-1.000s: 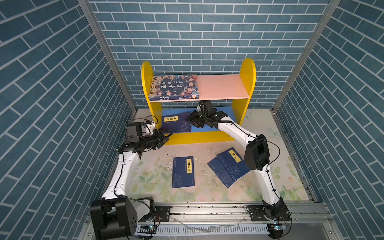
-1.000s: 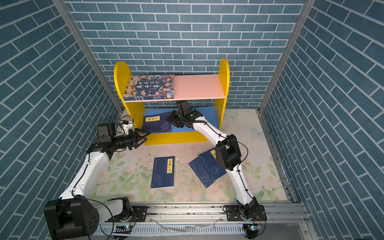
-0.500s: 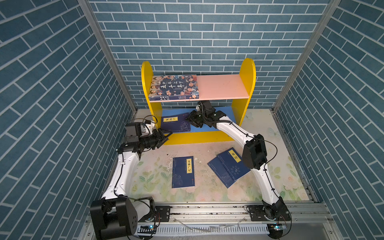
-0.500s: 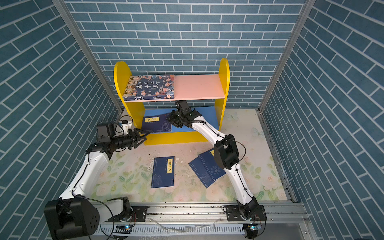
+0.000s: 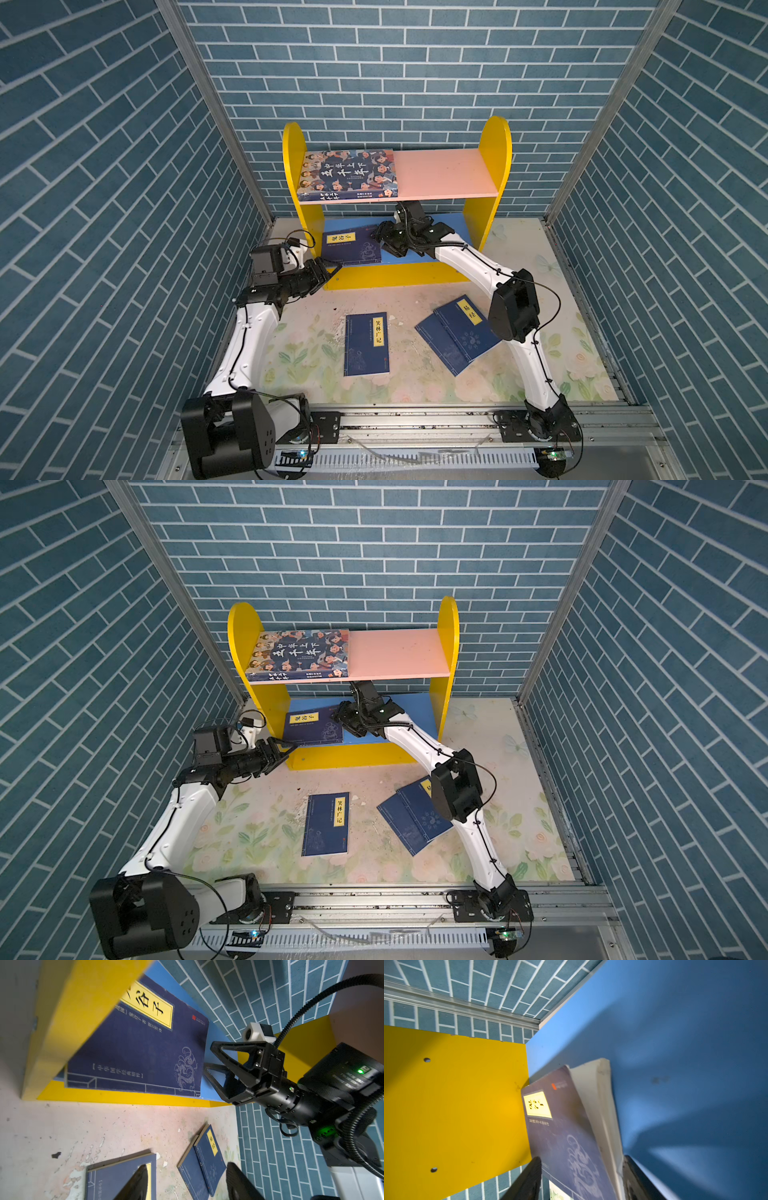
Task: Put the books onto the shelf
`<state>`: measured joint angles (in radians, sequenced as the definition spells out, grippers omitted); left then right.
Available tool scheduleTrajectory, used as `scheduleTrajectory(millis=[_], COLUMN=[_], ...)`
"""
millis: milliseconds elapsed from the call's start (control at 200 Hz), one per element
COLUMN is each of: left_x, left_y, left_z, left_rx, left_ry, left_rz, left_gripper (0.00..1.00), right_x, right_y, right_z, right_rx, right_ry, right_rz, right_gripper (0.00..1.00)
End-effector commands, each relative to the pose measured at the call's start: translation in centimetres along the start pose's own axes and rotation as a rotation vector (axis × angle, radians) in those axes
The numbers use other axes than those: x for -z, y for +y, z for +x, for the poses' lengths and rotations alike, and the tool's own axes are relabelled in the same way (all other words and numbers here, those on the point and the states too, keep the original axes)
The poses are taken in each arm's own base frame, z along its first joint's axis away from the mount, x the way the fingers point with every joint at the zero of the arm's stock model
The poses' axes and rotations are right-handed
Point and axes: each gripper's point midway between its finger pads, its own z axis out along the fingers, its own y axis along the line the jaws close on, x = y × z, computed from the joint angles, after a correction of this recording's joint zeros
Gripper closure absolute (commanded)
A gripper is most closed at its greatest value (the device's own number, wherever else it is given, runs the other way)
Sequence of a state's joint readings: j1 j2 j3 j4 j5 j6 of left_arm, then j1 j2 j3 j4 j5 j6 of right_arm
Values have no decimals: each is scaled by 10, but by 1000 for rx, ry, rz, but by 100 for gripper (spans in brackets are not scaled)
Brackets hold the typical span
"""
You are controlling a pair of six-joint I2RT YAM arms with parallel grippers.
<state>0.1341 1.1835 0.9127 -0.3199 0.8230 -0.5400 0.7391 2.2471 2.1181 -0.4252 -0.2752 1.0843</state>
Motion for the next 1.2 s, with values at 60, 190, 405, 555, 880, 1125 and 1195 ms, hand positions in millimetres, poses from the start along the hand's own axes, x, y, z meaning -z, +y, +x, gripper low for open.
scheduleTrajectory(millis=[60,190,405,555,880,1125,1195], left_x=[7,13,21,19,23,51,58], left_y=[9,31,60,66,64,62,58], left_z=[-9,-7,-11,-15,-24,-41,-49], left_rx=[-113,-51,7,16,110,317,310], left_ry=[-65,-57,-106,-111,-80,-117,-145], left_rz=[-37,-141,-252,-248,-167,-150,-141], left_gripper=[38,38,46,46,46,46,46], right_x=[51,65,78,88,88,69,63], right_y=[27,26,21,16,19,32,36], right_z=[-17,-20,-11,2,54,99,111], right_rx=[57,58,49,50,67,59,58], right_ry=[-110,-129,-137,-118,77,204,224], right_rz=[-27,-34,-72,-92,-188,-256,-268], right_gripper=[37,37,40,43,54,64,65])
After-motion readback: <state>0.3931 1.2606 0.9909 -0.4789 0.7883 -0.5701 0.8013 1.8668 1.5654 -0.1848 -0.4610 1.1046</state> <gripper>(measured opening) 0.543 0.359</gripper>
